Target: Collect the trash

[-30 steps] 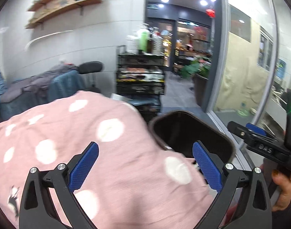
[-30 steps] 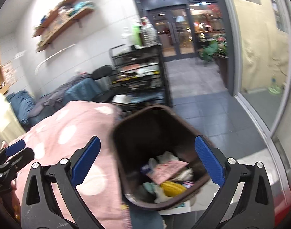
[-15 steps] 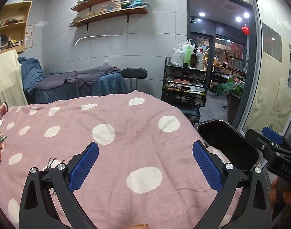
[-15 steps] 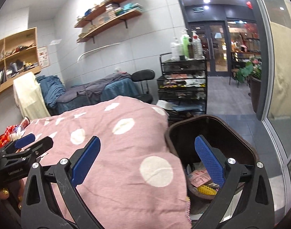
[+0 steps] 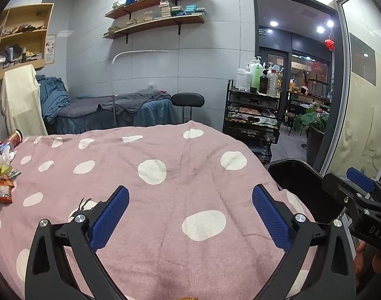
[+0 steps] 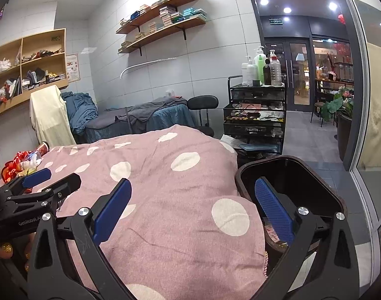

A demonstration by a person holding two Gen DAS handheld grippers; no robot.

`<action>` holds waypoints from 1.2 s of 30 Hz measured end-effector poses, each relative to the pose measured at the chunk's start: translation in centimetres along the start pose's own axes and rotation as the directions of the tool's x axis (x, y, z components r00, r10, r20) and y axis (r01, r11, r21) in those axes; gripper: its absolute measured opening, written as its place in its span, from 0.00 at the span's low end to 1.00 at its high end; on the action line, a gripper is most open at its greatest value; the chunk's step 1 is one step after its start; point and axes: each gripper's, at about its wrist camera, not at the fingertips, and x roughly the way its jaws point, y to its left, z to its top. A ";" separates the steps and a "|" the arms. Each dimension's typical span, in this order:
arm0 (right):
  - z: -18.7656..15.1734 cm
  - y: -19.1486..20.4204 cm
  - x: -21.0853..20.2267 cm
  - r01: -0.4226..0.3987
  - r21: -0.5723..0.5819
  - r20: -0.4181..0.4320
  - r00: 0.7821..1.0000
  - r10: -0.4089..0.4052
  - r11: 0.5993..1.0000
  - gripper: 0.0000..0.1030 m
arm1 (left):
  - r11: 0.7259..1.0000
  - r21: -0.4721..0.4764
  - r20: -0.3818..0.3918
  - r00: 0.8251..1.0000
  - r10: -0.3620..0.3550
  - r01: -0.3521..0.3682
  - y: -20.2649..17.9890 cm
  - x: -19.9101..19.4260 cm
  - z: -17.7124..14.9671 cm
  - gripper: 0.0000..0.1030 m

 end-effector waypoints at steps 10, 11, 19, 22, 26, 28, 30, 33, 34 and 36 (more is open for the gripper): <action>0.1 -0.7 -0.1 0.000 0.006 0.003 1.000 0.000 1.000 0.95 | 1.000 0.001 0.005 1.000 0.001 -0.001 0.1 -0.1 0.1 0.95; 0.1 -0.7 -0.2 0.003 0.004 0.004 1.000 -0.003 1.000 0.95 | 1.000 0.003 0.007 1.000 0.003 -0.003 0.1 -0.1 0.1 0.95; 0.2 -0.9 0.0 0.004 0.008 -0.001 1.000 -0.003 1.000 0.95 | 1.000 0.010 0.003 1.000 0.002 -0.002 0.1 0.1 0.2 0.95; 0.2 -0.9 0.0 0.005 0.007 -0.001 1.000 -0.005 1.000 0.95 | 1.000 0.010 0.006 1.000 0.003 -0.003 0.1 0.1 0.2 0.95; 0.2 -0.9 0.0 0.005 0.008 -0.001 1.000 -0.005 1.000 0.95 | 1.000 0.014 0.005 1.000 0.006 -0.006 0.2 0.2 0.2 0.95; 0.2 -0.9 0.0 0.005 0.008 -0.002 1.000 -0.005 1.000 0.95 | 1.000 0.014 0.006 1.000 0.006 -0.006 0.2 0.2 0.2 0.95; 0.2 -0.9 0.0 0.005 0.008 -0.001 1.000 -0.005 1.000 0.95 | 1.000 0.014 0.006 1.000 0.005 -0.006 0.2 0.2 0.2 0.95; 0.2 -0.9 0.0 0.004 0.008 -0.001 1.000 -0.004 1.000 0.95 | 1.000 0.015 0.005 1.000 0.005 -0.005 0.2 0.2 0.2 0.95; 0.2 -0.9 0.0 0.004 0.008 -0.001 1.000 -0.004 1.000 0.95 | 1.000 0.015 0.005 1.000 0.006 -0.006 0.3 0.2 0.2 0.95; 0.2 -0.9 0.0 0.005 0.008 -0.001 1.000 -0.005 1.000 0.95 | 1.000 0.015 0.005 1.000 0.007 -0.007 0.3 0.2 0.2 0.95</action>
